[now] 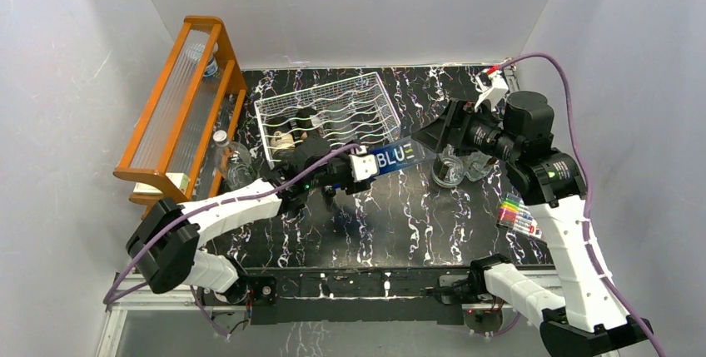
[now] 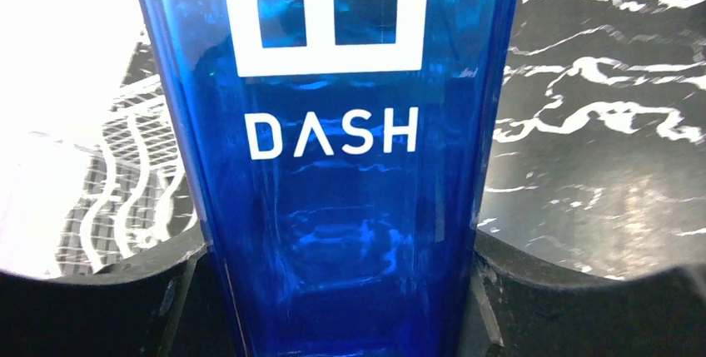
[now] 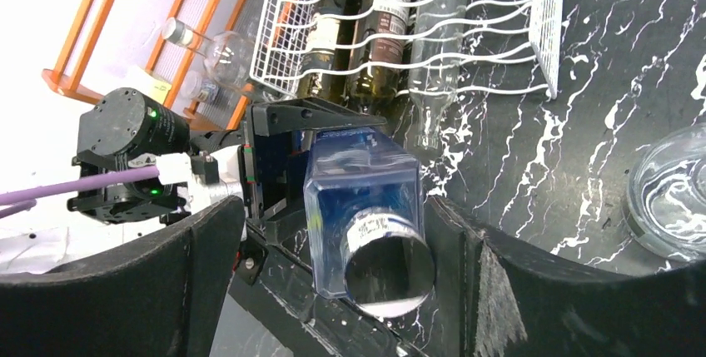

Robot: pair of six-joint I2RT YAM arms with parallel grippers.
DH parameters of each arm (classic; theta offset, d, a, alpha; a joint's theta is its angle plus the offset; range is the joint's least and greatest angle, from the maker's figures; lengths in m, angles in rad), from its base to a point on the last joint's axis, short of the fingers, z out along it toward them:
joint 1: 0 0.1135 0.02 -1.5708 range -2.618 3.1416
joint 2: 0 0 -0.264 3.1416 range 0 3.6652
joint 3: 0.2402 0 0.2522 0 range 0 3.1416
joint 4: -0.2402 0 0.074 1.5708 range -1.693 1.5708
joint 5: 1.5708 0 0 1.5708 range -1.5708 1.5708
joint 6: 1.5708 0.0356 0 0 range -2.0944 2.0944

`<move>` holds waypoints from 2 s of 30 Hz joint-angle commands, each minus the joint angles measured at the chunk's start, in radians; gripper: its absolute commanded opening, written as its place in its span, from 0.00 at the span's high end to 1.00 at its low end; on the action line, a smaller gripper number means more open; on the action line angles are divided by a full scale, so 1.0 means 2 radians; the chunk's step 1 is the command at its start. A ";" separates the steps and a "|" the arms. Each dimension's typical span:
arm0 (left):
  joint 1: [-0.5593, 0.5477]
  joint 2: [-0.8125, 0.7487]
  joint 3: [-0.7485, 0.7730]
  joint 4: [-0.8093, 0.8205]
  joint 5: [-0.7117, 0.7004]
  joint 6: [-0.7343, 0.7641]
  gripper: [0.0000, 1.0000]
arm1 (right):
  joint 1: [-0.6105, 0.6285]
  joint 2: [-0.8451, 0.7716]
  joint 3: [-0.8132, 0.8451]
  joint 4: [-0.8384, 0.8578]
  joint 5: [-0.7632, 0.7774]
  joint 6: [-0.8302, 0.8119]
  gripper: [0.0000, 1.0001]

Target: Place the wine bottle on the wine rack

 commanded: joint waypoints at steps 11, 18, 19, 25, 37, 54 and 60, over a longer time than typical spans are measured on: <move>-0.002 -0.080 0.040 0.053 -0.046 0.324 1.00 | -0.001 0.026 0.120 -0.061 0.017 -0.143 0.07; -0.003 -0.048 0.079 0.068 -0.043 0.407 1.00 | -0.001 0.048 0.110 -0.085 -0.039 -0.190 0.02; -0.003 -0.045 0.081 0.071 -0.044 0.412 1.00 | -0.001 0.048 0.102 -0.088 -0.039 -0.193 0.02; -0.003 -0.035 0.085 0.077 -0.036 0.426 1.00 | 0.000 0.048 0.056 -0.092 -0.050 -0.198 0.02; -0.003 -0.017 0.105 0.064 -0.037 0.445 1.00 | 0.014 0.050 0.016 -0.102 -0.079 -0.198 0.02; -0.003 0.007 0.139 0.020 -0.026 0.460 1.00 | 0.046 0.062 0.000 -0.113 -0.052 -0.213 0.17; -0.002 0.010 0.152 0.005 -0.023 0.465 1.00 | 0.063 0.074 0.005 -0.119 -0.024 -0.218 0.23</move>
